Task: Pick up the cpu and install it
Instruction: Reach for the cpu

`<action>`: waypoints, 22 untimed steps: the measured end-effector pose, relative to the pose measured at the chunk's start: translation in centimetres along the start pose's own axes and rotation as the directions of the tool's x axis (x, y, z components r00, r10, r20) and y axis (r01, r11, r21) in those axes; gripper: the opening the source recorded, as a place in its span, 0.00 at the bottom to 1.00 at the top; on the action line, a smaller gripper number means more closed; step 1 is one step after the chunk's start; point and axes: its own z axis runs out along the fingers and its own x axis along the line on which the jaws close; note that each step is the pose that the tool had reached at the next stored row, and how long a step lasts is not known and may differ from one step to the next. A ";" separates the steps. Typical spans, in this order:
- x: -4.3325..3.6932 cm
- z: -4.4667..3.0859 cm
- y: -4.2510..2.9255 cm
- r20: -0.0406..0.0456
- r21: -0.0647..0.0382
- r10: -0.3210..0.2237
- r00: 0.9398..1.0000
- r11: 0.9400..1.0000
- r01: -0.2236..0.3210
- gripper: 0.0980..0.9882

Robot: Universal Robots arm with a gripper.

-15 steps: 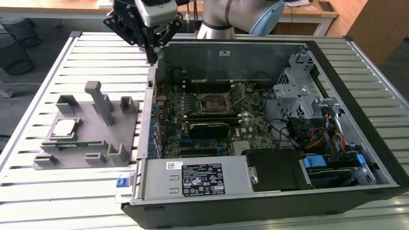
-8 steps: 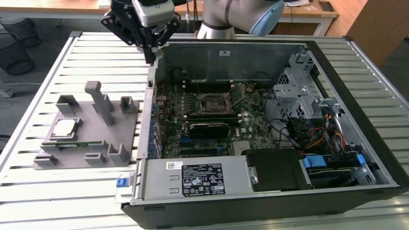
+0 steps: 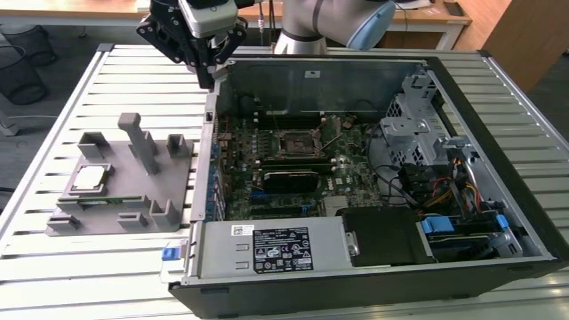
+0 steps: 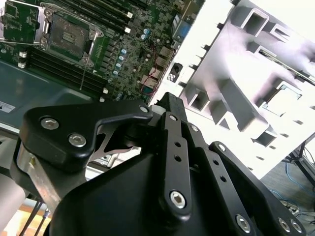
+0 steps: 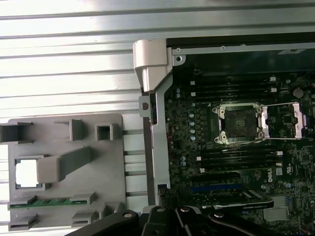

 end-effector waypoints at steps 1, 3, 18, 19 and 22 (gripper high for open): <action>0.05 0.00 0.00 0.000 0.000 0.000 1.000 1.000 0.000 0.01; 0.14 0.01 -0.01 0.000 0.000 0.000 1.000 1.000 0.000 0.01; 0.78 0.04 -0.06 -0.001 0.000 0.000 1.000 1.000 0.000 0.01; 0.83 0.05 -0.07 -0.001 0.000 0.000 1.000 1.000 0.000 0.01; 0.96 0.06 -0.07 -0.002 0.000 0.000 1.000 1.000 0.000 0.01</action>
